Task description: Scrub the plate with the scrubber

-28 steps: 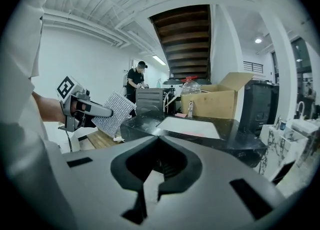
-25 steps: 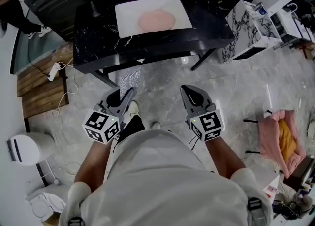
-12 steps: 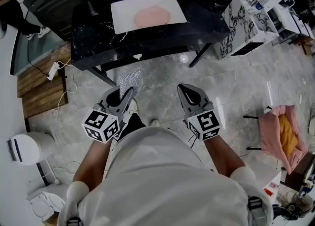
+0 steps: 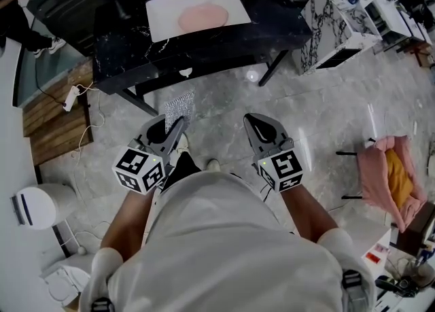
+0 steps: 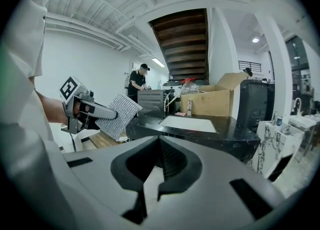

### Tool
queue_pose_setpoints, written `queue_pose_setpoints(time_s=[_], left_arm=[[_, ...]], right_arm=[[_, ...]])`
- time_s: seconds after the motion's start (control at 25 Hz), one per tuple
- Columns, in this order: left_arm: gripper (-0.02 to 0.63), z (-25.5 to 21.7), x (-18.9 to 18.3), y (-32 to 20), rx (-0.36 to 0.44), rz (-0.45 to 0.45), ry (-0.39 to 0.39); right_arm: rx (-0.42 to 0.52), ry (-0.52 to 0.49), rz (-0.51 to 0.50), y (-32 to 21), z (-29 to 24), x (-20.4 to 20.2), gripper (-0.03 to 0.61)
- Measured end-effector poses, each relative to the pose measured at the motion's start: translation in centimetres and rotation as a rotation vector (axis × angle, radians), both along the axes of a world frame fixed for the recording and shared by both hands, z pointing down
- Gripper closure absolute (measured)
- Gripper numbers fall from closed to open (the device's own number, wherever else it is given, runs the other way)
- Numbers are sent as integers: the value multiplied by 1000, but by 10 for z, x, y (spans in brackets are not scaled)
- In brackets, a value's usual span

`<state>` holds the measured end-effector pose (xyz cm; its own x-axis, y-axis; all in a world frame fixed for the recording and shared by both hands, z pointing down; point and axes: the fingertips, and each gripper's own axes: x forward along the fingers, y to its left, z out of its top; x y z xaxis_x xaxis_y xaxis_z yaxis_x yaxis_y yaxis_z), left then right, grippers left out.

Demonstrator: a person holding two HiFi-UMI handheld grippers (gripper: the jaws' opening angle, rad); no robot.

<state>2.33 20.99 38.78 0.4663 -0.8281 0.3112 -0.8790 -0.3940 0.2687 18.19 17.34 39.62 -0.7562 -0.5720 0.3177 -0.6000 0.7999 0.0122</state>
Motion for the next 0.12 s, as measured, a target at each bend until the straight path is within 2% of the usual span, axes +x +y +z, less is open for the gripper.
queue_pose_setpoints(time_s=[0.12], left_arm=[[549,-1,5,0,-1,4,4]], right_arm=[[-4,0,5,1,0,6,575]])
